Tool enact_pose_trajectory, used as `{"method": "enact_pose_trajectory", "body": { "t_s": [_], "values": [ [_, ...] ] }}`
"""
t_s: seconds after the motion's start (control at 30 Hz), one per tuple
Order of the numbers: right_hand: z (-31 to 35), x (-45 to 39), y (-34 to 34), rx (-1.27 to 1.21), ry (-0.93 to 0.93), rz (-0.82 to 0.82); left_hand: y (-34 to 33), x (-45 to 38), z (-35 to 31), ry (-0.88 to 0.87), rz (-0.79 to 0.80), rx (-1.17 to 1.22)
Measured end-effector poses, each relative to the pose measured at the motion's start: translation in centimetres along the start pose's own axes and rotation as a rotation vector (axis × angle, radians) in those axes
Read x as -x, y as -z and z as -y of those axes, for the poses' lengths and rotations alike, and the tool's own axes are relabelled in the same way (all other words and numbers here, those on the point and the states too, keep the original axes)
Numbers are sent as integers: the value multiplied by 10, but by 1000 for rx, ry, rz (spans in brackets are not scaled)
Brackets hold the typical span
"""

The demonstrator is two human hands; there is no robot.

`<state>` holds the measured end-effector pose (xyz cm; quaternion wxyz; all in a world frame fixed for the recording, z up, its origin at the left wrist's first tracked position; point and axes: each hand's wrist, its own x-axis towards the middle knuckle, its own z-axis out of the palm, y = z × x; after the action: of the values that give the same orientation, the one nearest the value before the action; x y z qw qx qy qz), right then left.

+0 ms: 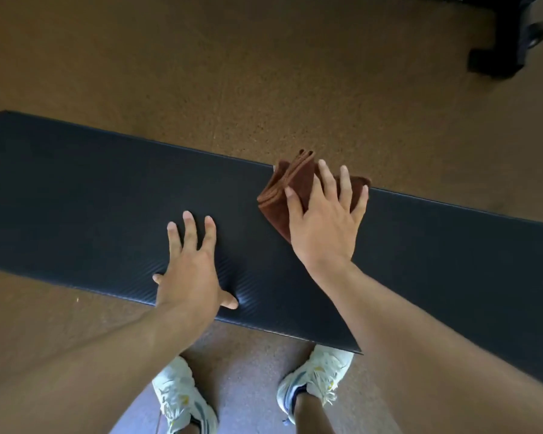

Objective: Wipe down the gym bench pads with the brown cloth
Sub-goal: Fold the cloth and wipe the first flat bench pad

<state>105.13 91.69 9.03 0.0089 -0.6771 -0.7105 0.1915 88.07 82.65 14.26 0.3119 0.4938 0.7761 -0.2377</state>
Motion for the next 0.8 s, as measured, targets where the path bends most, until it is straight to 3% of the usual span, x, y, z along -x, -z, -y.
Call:
{"method": "enact_pose_trajectory", "body": {
  "t_s": [0.07,0.2,0.27,0.37,0.43,0.5,0.63,0.73,0.8],
  "values": [
    [-16,52,-4,38,94,-2,0,1,0,4,17,-7],
    [-59,158,-3,87,343,191,0,0,-3,24,18,31],
    [-63,127,-4,93,364,179,0,-1,-2,27,19,39],
    [-30,41,4,38,201,69,0,1,-1,26,29,49],
    [-7,-12,8,-4,86,80,-1,0,0,27,15,53],
    [5,-29,11,6,78,73,-2,0,1,19,12,53],
    [-13,56,-1,50,187,-18,0,1,5,-32,-1,46],
    [-37,144,-9,108,309,90,-6,9,20,-100,-66,140],
    [-43,150,-10,121,363,150,-22,27,34,-186,-140,370]
  ]
}}
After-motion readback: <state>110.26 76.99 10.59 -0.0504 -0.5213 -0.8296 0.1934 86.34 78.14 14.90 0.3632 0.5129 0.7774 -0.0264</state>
